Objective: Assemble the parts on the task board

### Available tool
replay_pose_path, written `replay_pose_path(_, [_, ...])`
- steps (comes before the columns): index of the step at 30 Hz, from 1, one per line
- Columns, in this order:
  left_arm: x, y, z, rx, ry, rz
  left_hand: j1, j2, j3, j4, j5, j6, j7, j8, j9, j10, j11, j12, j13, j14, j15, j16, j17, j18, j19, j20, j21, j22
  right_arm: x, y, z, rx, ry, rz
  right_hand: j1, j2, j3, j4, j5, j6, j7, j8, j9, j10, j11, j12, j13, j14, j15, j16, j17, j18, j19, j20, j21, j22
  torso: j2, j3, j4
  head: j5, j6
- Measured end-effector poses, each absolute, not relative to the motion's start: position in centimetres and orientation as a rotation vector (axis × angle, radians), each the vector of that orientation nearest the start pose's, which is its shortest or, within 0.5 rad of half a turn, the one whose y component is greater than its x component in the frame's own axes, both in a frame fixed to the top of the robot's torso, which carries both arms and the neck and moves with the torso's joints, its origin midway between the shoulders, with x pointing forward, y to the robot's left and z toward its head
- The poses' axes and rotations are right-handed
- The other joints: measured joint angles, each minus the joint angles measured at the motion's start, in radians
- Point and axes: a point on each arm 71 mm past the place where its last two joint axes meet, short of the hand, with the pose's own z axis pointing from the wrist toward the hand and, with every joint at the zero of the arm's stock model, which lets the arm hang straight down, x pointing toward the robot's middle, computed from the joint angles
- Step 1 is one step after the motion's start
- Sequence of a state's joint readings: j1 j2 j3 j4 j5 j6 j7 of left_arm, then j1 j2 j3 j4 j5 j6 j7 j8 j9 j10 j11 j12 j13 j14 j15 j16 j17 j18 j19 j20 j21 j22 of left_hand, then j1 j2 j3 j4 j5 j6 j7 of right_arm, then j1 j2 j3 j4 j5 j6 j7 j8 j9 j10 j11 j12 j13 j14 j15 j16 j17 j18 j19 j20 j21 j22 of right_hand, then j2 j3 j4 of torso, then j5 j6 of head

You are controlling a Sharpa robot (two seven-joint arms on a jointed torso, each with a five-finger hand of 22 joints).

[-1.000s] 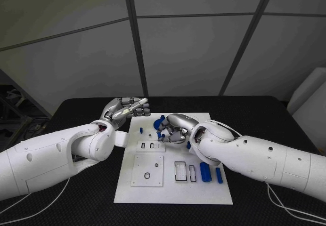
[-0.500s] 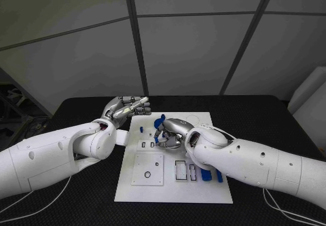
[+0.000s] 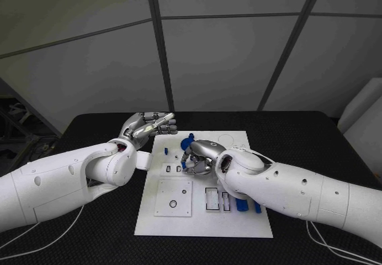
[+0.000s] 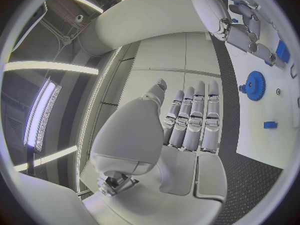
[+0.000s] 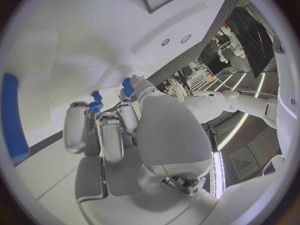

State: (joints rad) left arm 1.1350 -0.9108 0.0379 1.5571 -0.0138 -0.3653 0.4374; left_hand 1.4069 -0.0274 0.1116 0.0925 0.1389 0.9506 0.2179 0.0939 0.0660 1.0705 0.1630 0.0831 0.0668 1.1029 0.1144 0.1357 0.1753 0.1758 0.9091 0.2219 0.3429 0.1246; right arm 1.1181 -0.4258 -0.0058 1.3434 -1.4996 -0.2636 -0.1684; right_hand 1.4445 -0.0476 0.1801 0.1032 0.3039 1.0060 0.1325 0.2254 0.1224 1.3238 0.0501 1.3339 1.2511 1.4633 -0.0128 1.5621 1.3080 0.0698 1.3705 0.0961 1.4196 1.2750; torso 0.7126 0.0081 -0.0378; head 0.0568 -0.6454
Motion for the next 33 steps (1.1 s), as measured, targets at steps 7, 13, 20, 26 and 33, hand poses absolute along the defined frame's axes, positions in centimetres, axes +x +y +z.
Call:
replay_pose_path(7, [48.33, 23.88, -17.52, -1.14, 1.299, -1.507, -0.004, 0.004, 0.0, 0.0, 0.0, 0.0, 0.0, 0.0, 0.0, 0.0, 0.0, 0.0, 0.0, 0.0, 0.0, -0.004, 0.001, 0.0, 0.0, 0.0, 0.0, 0.0, 47.95, -3.2, -21.81, -0.26, 1.735, 0.827, 0.0, 0.0, 0.0, 0.0, 0.0, -0.003, 0.0, 0.0, 0.0, 0.0, 0.0, -0.004, -0.001, 0.0, 0.0, 0.0, 0.0, 0.0, 0.0, 0.0, 0.0, -0.001, 0.0, 0.0001, 0.0006, 0.001, -0.002])
replay_pose_path(13, [48.33, 23.89, -17.53, -1.141, 1.3, -1.507, -0.004, 0.004, 0.0, 0.0, 0.0, 0.0, 0.0, 0.0, 0.0, 0.0, 0.0, 0.0, 0.0, 0.0, 0.0, -0.004, 0.001, 0.0, 0.0, 0.0, 0.0, 0.0, 48.02, -3.07, -21.83, -0.263, 1.738, 0.825, 0.0, 0.0, 0.0, 0.0, 0.0, -0.005, 0.002, 0.0, 0.0, -0.004, 0.004, -0.004, -0.002, 0.0, 0.0, 0.0, 0.0, 0.0, 0.0, 0.0, 0.0, -0.003, 0.0, 0.0003, 0.0006, 0.002, -0.002])
replay_pose_path(20, [48.33, 23.9, -17.53, -1.141, 1.3, -1.507, -0.004, 0.004, 0.0, 0.0, 0.0, 0.0, 0.0, 0.0, 0.0, 0.0, 0.0, 0.0, 0.0, 0.0, 0.0, -0.004, 0.001, 0.0, 0.0, 0.0, 0.0, 0.0, 48.05, -3.01, -21.86, -0.266, 1.742, 0.824, -0.009, -0.009, 0.002, -0.002, 0.0, -0.007, 0.003, 0.0, 0.0, -0.007, 0.007, -0.01, -0.008, 0.0, 0.0, 0.0, 0.0, 0.0, 0.0, 0.0, 0.0, -0.005, 0.0, 0.0006, 0.0006, 0.002, -0.003])
replay_pose_path(26, [48.34, 23.95, -17.53, -1.141, 1.299, -1.506, -0.004, 0.004, 0.0, 0.0, 0.0, 0.0, 0.0, 0.0, 0.0, 0.0, 0.0, 0.0, 0.0, 0.0, 0.0, -0.004, 0.001, 0.0, 0.0, 0.0, 0.0, 0.0, 48.07, -3.04, -21.89, -0.268, 1.746, 0.821, -0.01, -0.01, 0.006, 0.0, 0.0, -0.013, 0.007, 0.0, -0.002, -0.015, 0.007, -0.016, -0.014, 0.0, 0.0, 0.0, 0.0, 0.0, 0.0, 0.0, 0.0, -0.008, 0.0, 0.0008, 0.0006, 0.003, -0.004])
replay_pose_path(33, [48.34, 23.96, -17.53, -1.141, 1.299, -1.505, -0.004, 0.004, 0.0, 0.0, 0.0, 0.0, 0.0, -0.004, 0.0, 0.0, 0.0, 0.0, 0.0, 0.0, 0.0, -0.004, 0.001, 0.0, 0.0, 0.0, 0.0, -0.001, 48.1, -3.06, -21.92, -0.272, 1.751, 0.816, -0.023, -0.022, 0.007, -0.001, -0.003, -0.03, 0.016, -0.011, -0.004, -0.029, 0.014, -0.025, -0.024, 0.0, 0.0, 0.0, 0.0, 0.0, -0.006, 0.007, -0.001, -0.015, 0.0, 0.0008, 0.0006, 0.003, -0.005])
